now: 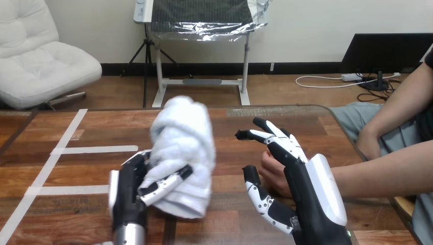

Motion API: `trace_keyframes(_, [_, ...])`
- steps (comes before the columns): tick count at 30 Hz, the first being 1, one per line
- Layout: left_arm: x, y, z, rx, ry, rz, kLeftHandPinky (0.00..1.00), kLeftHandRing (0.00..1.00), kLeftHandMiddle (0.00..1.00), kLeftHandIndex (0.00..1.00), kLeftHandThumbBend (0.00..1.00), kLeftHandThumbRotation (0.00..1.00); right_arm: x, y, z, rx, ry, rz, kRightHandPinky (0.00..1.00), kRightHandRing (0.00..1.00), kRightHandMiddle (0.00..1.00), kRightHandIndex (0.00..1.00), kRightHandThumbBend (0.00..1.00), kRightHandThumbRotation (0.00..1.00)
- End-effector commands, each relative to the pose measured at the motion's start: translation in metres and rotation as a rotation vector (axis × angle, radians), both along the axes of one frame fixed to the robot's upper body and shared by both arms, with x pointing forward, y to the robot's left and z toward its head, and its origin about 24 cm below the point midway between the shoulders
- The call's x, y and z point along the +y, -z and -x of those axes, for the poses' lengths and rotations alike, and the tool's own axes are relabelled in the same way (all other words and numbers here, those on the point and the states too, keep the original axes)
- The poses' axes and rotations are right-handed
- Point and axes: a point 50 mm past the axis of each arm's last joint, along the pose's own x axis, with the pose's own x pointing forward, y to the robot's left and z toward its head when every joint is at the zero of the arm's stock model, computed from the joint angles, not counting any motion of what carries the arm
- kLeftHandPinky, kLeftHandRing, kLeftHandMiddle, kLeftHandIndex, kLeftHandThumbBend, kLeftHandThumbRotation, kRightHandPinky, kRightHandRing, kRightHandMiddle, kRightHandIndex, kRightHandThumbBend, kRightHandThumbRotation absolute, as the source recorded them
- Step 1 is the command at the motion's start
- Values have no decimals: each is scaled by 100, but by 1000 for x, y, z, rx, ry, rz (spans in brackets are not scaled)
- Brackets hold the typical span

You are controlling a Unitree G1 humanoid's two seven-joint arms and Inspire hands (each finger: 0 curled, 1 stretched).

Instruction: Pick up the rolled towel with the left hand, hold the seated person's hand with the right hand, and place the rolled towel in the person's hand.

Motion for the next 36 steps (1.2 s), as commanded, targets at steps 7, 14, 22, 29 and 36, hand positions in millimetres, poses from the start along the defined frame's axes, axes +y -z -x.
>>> trace_keyframes(7, [-15, -72, -18, -471, 39, 87, 27, 34, 41, 50, 64, 4, 0, -27, -13, -140, -1, -24, 98, 93, 92, 78, 21, 0])
trace_keyframes(14, [-18, -74, -11, -506, 47, 121, 26, 34, 41, 50, 63, 2, -4, -28, -14, -140, 15, -9, 98, 93, 93, 79, 23, 0])
trace_keyframes(22, [-21, -76, -5, -544, 69, 146, 26, 34, 41, 50, 63, 1, -12, -29, -16, -141, 37, 24, 99, 94, 93, 81, 27, 0])
trace_keyframes(29, [-24, -78, 1, -565, 79, 150, 27, 34, 41, 51, 62, 0, -24, -33, -20, -158, 70, 87, 96, 93, 94, 82, 36, 0])
trace_keyframes(36, [-26, -78, 5, -578, 87, 150, 27, 34, 41, 51, 61, 0, -38, -38, -25, -150, 129, 198, 87, 89, 93, 83, 53, 0])
